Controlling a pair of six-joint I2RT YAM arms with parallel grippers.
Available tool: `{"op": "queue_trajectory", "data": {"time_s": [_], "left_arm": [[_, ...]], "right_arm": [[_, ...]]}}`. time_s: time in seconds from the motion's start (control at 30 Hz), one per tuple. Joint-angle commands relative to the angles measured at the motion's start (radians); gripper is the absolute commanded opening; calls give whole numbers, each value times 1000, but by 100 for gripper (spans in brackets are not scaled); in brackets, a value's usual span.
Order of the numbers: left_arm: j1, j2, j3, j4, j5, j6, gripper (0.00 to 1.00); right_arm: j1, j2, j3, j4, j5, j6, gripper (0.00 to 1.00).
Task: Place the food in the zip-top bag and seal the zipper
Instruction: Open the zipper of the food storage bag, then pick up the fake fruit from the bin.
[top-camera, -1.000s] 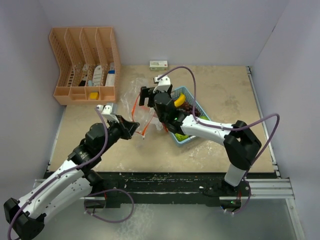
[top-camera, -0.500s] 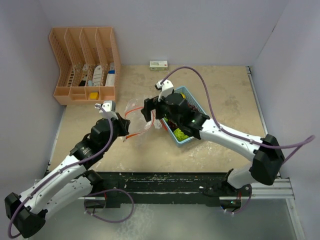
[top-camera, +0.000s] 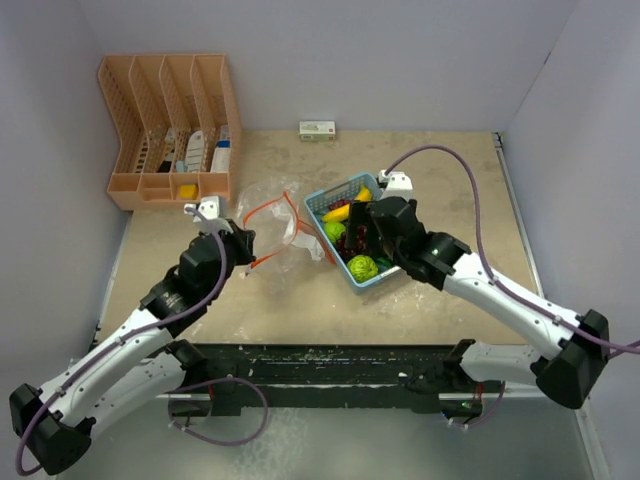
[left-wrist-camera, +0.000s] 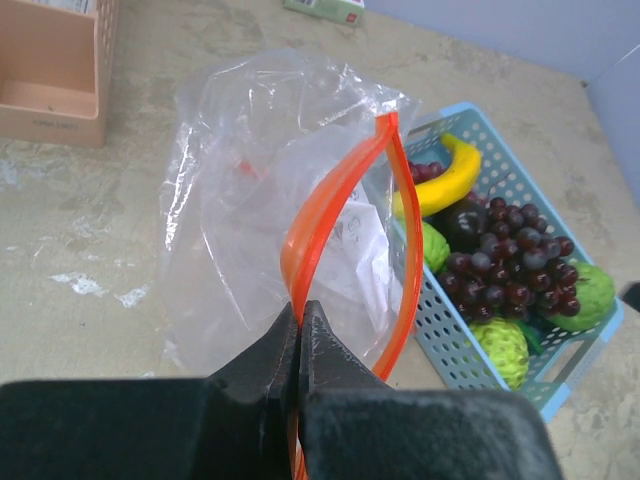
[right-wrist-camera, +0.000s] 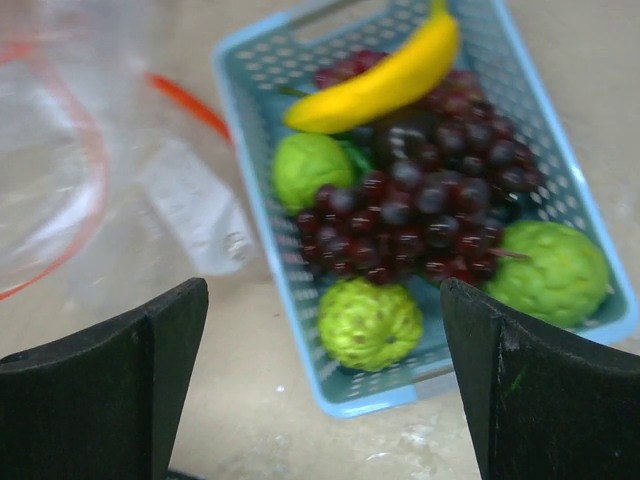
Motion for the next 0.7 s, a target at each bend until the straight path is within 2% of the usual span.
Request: {"op": "queue_trajectory", "data": {"time_s": [0.0, 0.3, 0.67], "left_arm": [[-1, -42, 8, 85, 9, 26, 0], [-1, -36, -47, 185, 96, 27, 0], [-2, -54, -83, 217, 136, 12, 0]], "right_arm": [[-122, 84, 10, -114, 32, 115, 100], [-180, 198, 27, -39, 72, 134, 100], [-230, 338, 16, 83, 72, 107, 100]]}}
